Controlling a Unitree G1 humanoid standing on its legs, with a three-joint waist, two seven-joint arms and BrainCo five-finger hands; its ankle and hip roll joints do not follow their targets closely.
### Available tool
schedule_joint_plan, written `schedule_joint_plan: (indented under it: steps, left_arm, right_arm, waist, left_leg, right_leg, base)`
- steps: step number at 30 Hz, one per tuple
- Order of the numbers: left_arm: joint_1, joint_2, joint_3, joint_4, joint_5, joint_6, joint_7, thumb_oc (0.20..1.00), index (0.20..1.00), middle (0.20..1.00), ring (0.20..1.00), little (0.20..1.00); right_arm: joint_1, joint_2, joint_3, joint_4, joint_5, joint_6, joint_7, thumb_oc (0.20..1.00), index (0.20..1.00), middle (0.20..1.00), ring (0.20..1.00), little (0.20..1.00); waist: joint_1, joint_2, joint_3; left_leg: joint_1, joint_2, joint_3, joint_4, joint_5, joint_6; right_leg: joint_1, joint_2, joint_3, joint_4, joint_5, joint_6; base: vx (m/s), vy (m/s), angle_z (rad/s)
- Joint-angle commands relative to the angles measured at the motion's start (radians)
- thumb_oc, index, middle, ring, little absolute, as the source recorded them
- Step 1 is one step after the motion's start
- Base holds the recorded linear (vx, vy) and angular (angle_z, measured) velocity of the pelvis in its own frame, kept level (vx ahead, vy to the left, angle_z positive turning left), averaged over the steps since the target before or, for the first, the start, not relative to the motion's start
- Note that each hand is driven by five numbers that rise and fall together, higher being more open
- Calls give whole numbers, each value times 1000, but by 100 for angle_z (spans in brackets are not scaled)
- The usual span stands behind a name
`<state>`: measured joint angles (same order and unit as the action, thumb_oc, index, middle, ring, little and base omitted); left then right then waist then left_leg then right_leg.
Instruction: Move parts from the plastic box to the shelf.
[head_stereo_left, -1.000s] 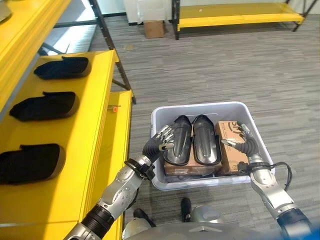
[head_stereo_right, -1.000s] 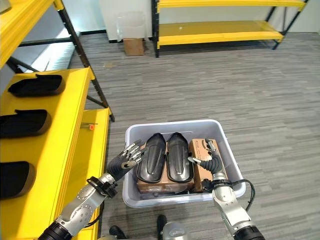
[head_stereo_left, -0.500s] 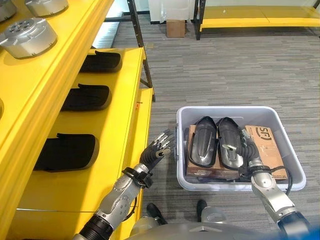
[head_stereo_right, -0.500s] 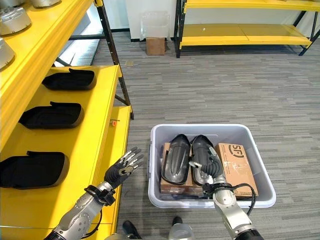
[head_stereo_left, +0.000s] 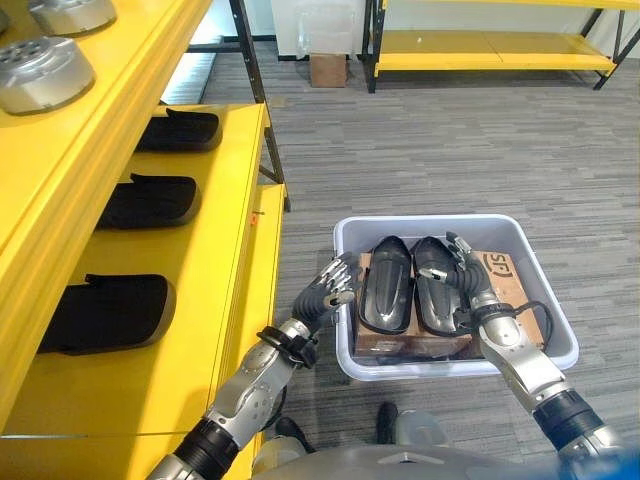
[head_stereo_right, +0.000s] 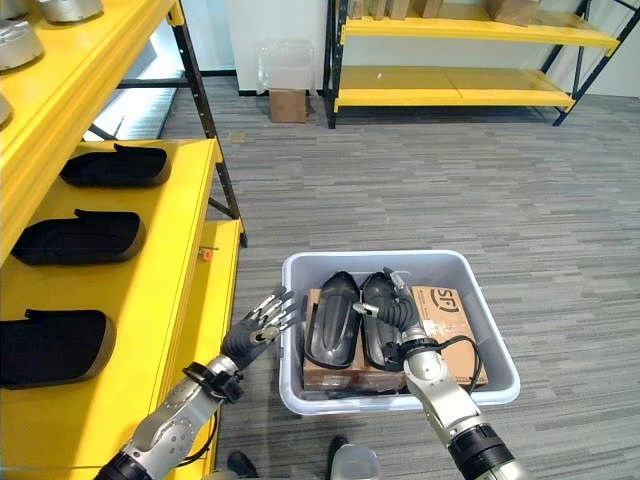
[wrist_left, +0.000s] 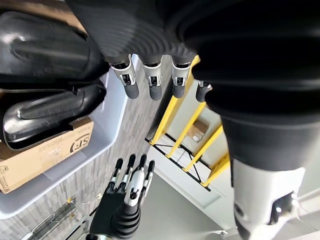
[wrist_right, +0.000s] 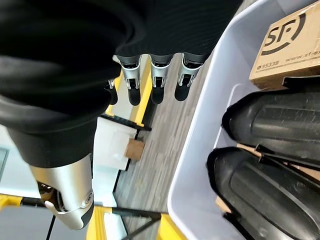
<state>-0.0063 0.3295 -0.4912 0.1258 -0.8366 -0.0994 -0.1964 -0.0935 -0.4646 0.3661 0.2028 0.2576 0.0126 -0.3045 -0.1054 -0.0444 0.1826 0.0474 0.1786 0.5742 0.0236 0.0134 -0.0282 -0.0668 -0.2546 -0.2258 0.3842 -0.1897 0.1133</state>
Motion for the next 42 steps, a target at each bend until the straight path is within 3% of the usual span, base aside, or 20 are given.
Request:
schedule_joint_plan:
  steps: [1,2,4,17,18,19,20,26,27,33,42]
  left_arm:
    - [-13,33,27,-76,20,-30,-27,1000,1000,1000,1000,1000]
    - [-11,35,37,-61,1,-56,-5,1000,1000,1000,1000,1000]
    - [-4,32,51,-45,-27,-101,37,1000,1000,1000,1000,1000]
    - [-5,32,52,-45,-27,-101,37,1000,1000,1000,1000,1000]
    - [1,8,97,-41,-93,-141,67,1000,1000,1000,1000,1000]
    - [15,-5,124,-64,-81,-126,44,1000,1000,1000,1000,1000]
    - [15,-5,125,-65,-81,-125,44,1000,1000,1000,1000,1000]
    - [15,-5,125,-65,-81,-125,44,1000,1000,1000,1000,1000]
    - [-6,71,123,-167,101,-137,126,1000,1000,1000,1000,1000]
    - [-69,83,124,-238,116,-147,188,1000,1000,1000,1000,1000]
    - [-129,78,103,-308,199,-160,245,1000,1000,1000,1000,1000]
  right_arm:
    - [-13,18,-27,-48,-25,-41,56,1000,1000,1000,1000,1000]
    - [-11,21,-3,-66,-38,-65,67,1000,1000,1000,1000,1000]
    - [-20,24,26,-89,-48,-45,56,1000,1000,1000,1000,1000]
    - [-21,24,26,-90,-48,-45,56,1000,1000,1000,1000,1000]
    - [-58,33,65,-77,-39,-12,17,1000,1000,1000,1000,1000]
    - [-77,37,71,-55,-40,-1,17,1000,1000,1000,1000,1000]
    - [-78,37,72,-54,-40,-1,17,1000,1000,1000,1000,1000]
    - [-78,37,72,-54,-40,-1,17,1000,1000,1000,1000,1000]
    - [-212,32,53,34,-63,65,30,1000,1000,1000,1000,1000]
    - [-249,56,23,44,-6,89,-53,1000,1000,1000,1000,1000]
    - [-155,51,-41,-22,43,69,-131,1000,1000,1000,1000,1000]
  waist:
    - [0,6,7]
    - [8,10,19]
    - [22,14,37]
    - [21,14,37]
    - [51,17,62]
    - [70,19,70]
    - [68,20,70]
    - [68,20,70]
    - [40,62,147]
    - [35,68,185]
    - [-19,73,226]
  left_leg:
    - [11,53,-112,118,-90,4]
    - [-6,85,-106,148,-90,-20]
    - [-28,125,-106,156,-67,-47]
    - [-30,126,-107,157,-66,-47]
    - [-52,189,-127,124,7,-77]
    - [-64,228,-169,114,57,-99]
    - [-65,230,-172,115,58,-100]
    - [-65,230,-172,115,58,-100]
    - [-45,235,-114,115,-21,-115]
    - [-89,227,-107,133,-19,-104]
    - [-107,218,-96,160,-56,-109]
  right_leg:
    - [54,-16,16,-150,93,30]
    - [58,-12,-7,-169,93,25]
    - [44,-6,-28,-173,90,19]
    - [43,-5,-29,-173,90,18]
    - [14,0,-50,-190,112,4]
    - [13,6,-60,-198,111,-5]
    - [15,8,-62,-199,111,-6]
    - [15,8,-62,-199,111,-6]
    - [-103,-79,-21,-147,157,55]
    - [-161,-85,12,-137,177,55]
    - [-216,-93,62,-108,167,69]
  base:
    - [-54,-506,93]
    - [-72,-521,80]
    - [-95,-320,35]
    - [-18,-23,-5]
    - [-194,-381,6]
    - [-194,-385,12]
    - [-11,-146,-9]
    - [23,-7,-13]
    - [76,-49,-3]
    - [-51,-41,-41]
    - [-23,-4,-5]
